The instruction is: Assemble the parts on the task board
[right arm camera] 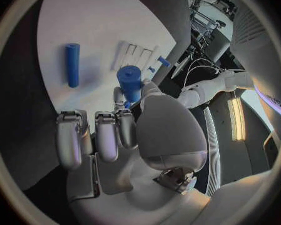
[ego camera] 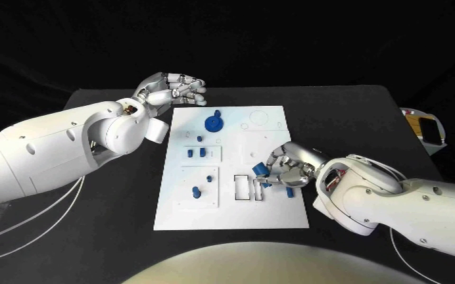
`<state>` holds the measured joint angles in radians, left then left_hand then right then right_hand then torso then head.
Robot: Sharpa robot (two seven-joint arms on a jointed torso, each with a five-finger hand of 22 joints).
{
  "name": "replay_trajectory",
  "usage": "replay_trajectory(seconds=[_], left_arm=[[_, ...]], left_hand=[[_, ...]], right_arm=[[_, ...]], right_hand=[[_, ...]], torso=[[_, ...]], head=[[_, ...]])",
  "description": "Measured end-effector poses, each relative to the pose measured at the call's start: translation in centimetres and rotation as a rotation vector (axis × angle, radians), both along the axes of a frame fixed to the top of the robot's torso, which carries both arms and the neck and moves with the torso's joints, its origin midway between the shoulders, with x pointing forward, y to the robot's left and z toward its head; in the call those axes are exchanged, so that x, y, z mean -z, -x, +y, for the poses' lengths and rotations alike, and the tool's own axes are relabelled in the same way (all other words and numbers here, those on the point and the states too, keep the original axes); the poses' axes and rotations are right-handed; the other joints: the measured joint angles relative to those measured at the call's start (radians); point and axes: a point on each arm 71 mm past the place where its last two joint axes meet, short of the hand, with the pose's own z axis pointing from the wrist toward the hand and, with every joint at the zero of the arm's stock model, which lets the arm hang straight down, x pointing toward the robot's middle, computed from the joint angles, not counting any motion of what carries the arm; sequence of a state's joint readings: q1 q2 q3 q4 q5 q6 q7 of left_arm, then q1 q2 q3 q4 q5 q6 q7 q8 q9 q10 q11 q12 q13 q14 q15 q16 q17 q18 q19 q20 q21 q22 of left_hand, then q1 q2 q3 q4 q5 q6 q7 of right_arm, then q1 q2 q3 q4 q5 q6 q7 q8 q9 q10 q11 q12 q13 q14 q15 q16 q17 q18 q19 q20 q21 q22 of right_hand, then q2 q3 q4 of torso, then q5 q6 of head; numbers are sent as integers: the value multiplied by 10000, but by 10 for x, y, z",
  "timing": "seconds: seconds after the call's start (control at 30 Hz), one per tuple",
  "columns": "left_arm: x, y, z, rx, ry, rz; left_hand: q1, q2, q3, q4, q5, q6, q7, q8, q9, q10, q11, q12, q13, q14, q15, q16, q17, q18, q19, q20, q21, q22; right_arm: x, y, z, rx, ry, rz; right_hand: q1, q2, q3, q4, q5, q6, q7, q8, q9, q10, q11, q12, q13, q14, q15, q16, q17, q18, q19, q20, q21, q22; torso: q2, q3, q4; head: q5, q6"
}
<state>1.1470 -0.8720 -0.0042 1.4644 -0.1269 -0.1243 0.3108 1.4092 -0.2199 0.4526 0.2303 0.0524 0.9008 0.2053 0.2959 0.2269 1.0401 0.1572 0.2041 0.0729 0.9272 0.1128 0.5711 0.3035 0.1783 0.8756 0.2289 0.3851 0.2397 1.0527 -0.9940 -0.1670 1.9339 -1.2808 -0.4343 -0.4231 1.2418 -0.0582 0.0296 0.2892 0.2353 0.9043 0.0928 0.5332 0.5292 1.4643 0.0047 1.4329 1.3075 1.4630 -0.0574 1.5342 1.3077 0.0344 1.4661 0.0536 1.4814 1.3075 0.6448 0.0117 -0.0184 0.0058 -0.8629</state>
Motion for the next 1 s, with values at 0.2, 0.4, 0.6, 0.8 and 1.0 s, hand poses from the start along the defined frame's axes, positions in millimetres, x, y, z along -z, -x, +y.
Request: replay_trajectory(seconds=[0.2,0.4,0.6,0.8,1.0], left_arm=[[0,0,0,-4,-7,18],[0,0,-1,13,6,14],[0,0,-1,11,18,1],[0,0,-1,-18,78,36],[0,0,-1,-49,142,79]], left_hand=[[0,0,0,0,0,0,0,0,0,0,0,0,0,0,0,0,-1,0,0,0,-44,1],[0,0,0,0,0,0,0,0,-1,0,0,0,0,0,0,0,3,-1,0,0,-47,0],[0,0,0,0,0,0,0,0,-1,1,0,0,0,0,0,0,9,0,0,-1,-47,-8],[0,0,0,0,0,0,0,0,-1,1,0,0,0,0,0,0,8,0,0,0,-46,-7],[0,0,1,0,0,-54,53,0,-14,-37,37,0,-1,0,0,0,27,1,37,37,-46,-28]], right_arm=[[0,0,12,-151,-327,126],[4,-1,26,-470,-414,454],[10,0,32,-778,-220,885],[16,1,36,-972,39,1254],[19,0,36,-948,262,1354]], right_hand=[[-19,-7,-1,1,-25,0,0,3,2,0,0,0,0,22,-22,-1,-1,1,0,0,28,-1],[-604,151,-5,5,-151,37,37,94,68,36,-36,0,-1,36,-36,-2,-1,2,0,-73,28,-1],[-1028,210,-229,32,85,274,-93,170,114,34,-109,-122,-1,36,-109,-4,-2,4,0,-73,28,-2],[-1186,241,-402,28,86,547,-226,435,204,20,-197,-122,-2,35,-180,-5,-2,7,2,-148,66,1],[-1318,235,-531,33,62,878,-559,585,261,19,-269,-63,6,16,-199,-5,-2,18,0,-216,74,6]], torso=[[6,-1,12],[10,-5,12],[12,-3,13],[12,3,0],[13,14,-4]], head=[[17,-18],[48,-26],[91,-36],[138,-50],[171,-57]])
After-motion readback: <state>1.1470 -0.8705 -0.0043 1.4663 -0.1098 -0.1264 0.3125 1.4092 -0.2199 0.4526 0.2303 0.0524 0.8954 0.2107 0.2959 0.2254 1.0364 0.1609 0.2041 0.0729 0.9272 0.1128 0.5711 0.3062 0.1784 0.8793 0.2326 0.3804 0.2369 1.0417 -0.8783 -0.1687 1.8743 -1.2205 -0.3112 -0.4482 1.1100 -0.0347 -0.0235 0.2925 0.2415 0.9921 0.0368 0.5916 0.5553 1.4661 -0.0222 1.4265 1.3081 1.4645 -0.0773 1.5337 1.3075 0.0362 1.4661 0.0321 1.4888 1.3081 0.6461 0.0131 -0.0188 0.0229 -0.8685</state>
